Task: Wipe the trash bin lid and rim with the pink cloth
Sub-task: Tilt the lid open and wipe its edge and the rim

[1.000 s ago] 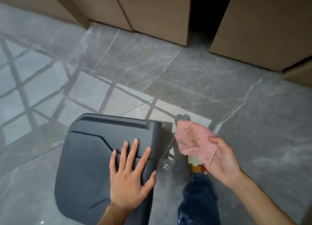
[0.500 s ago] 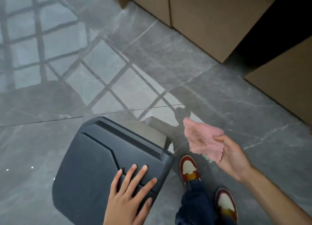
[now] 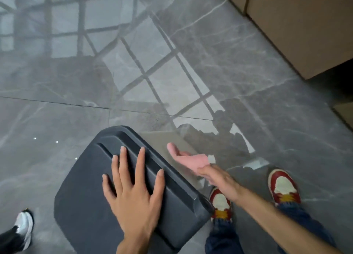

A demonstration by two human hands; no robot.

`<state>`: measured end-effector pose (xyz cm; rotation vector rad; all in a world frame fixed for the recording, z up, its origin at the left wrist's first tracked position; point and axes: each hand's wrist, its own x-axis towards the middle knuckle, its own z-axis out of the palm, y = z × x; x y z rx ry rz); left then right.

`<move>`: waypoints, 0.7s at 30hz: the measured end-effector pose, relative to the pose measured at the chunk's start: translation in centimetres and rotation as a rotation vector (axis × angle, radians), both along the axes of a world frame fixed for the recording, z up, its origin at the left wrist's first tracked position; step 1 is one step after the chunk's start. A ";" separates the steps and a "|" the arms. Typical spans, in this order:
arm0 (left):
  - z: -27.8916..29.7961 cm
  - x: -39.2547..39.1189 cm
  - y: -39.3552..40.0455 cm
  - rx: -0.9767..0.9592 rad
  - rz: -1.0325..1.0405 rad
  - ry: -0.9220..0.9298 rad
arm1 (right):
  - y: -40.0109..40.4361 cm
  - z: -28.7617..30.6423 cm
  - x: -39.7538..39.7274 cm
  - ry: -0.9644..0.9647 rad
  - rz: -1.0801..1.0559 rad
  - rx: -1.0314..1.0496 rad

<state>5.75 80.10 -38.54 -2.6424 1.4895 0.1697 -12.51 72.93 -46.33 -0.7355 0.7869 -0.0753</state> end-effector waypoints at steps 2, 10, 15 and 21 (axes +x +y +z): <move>-0.1 0.0 0.2 -0.015 -0.007 -0.022 | 0.5 0.0 1.3 -0.104 0.041 0.040; -1.3 0.3 0.3 -0.108 -0.063 -0.116 | 2.9 -9.6 4.3 0.048 -0.104 0.265; -1.3 -0.1 -0.2 -0.129 -0.044 -0.081 | 2.6 -16.1 4.1 0.212 0.013 0.206; -1.0 -0.1 -0.1 -0.097 -0.028 -0.041 | 3.0 -11.8 2.7 0.321 0.045 0.146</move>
